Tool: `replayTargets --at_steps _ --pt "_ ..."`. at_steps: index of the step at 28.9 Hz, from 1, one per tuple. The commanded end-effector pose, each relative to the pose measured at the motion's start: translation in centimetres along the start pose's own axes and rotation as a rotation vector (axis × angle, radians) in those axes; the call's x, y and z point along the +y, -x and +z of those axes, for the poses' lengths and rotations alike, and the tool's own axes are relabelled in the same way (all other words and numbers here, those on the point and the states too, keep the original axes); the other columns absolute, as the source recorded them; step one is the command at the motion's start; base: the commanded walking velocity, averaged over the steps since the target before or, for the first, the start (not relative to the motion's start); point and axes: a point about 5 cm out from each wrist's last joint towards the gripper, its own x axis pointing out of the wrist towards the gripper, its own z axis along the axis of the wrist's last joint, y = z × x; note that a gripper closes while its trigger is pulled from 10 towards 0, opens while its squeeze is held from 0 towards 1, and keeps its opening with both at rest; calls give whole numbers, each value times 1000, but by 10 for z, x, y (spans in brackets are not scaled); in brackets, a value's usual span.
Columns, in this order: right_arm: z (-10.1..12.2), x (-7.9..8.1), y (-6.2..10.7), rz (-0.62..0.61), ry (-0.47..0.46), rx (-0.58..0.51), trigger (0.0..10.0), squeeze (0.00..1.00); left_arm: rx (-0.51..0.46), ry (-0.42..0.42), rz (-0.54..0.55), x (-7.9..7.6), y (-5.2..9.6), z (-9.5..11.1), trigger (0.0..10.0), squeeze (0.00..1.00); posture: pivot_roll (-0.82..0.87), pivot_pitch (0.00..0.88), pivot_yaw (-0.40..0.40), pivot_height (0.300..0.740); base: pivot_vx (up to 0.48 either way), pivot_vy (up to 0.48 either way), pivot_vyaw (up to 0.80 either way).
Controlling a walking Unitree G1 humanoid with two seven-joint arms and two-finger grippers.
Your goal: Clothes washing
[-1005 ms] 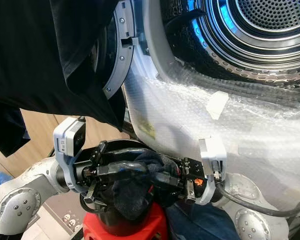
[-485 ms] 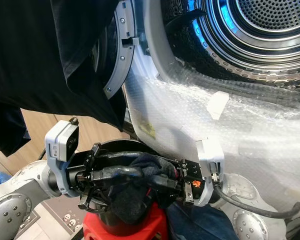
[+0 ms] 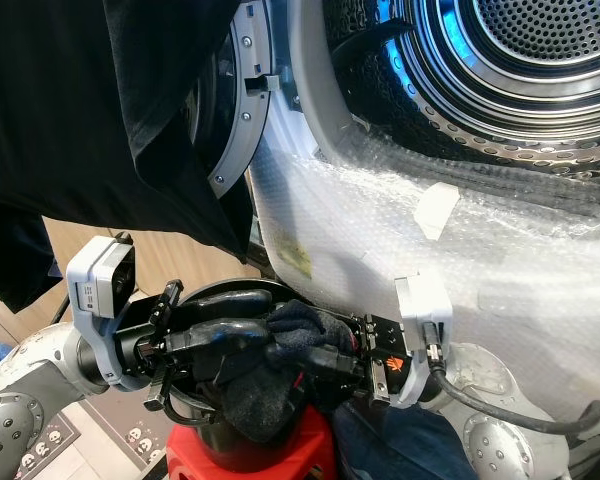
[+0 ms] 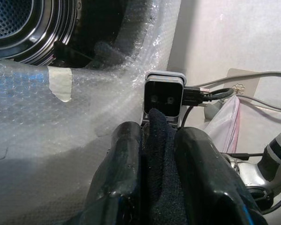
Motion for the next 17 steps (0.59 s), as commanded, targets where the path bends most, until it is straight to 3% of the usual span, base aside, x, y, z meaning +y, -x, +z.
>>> replayTargets --at_steps 1,10,17 --pt "4 -1 -3 15 24 1 10000 0 12 -17 -17 -3 -2 3 10000 0 -27 0 53 740 0 0 0" --pt "-6 -11 13 -52 -15 7 10000 0 17 -43 6 -6 2 10 10000 0 -29 0 58 740 0 0 0" --pt "0 -17 23 -71 13 37 10000 0 92 -77 95 -4 20 11 10000 0 -17 0 61 740 0 0 0"
